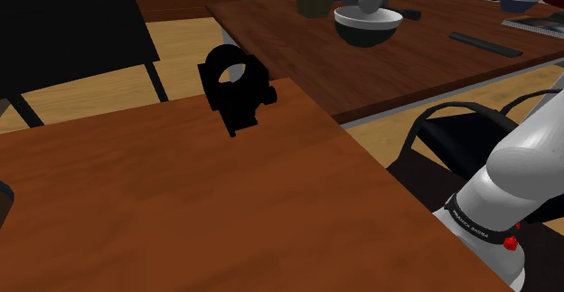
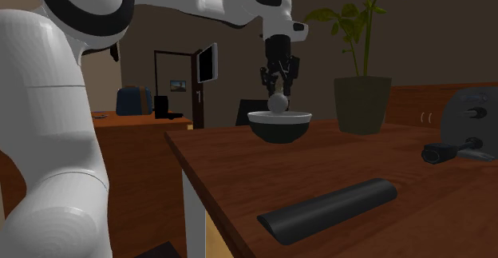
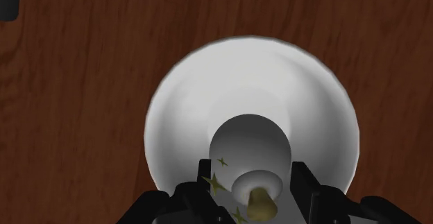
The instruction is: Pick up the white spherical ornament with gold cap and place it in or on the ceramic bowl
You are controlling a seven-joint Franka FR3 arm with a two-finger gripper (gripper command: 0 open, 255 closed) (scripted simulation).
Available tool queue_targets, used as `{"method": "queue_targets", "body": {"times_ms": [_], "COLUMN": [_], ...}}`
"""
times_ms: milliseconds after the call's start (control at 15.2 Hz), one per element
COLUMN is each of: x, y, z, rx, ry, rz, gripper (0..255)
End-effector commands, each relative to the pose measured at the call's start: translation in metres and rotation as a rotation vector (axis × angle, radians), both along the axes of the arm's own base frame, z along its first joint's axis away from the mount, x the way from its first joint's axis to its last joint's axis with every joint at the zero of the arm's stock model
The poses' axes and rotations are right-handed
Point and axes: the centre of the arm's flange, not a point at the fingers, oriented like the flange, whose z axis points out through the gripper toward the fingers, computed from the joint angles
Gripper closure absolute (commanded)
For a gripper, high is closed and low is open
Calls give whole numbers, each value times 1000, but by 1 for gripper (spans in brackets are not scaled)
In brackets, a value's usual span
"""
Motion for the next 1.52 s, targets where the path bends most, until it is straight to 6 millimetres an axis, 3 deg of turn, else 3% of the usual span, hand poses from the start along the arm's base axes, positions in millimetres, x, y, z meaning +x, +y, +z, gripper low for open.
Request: {"method": "queue_targets", "body": {"times_ms": [0,462,528,858,1122,1452], "x": [-1,-1,-1,-1,4,4], "y": [0,0,0,0,7,7], "z": [-10,-10,-10,-10,39,39], "rx": [0,0,0,0,0,0], "ry": [-1,-1,-1,-1,-1,-1], "rz": [0,0,0,0,0,0], "gripper": [255,255,0,0,0,0]}}
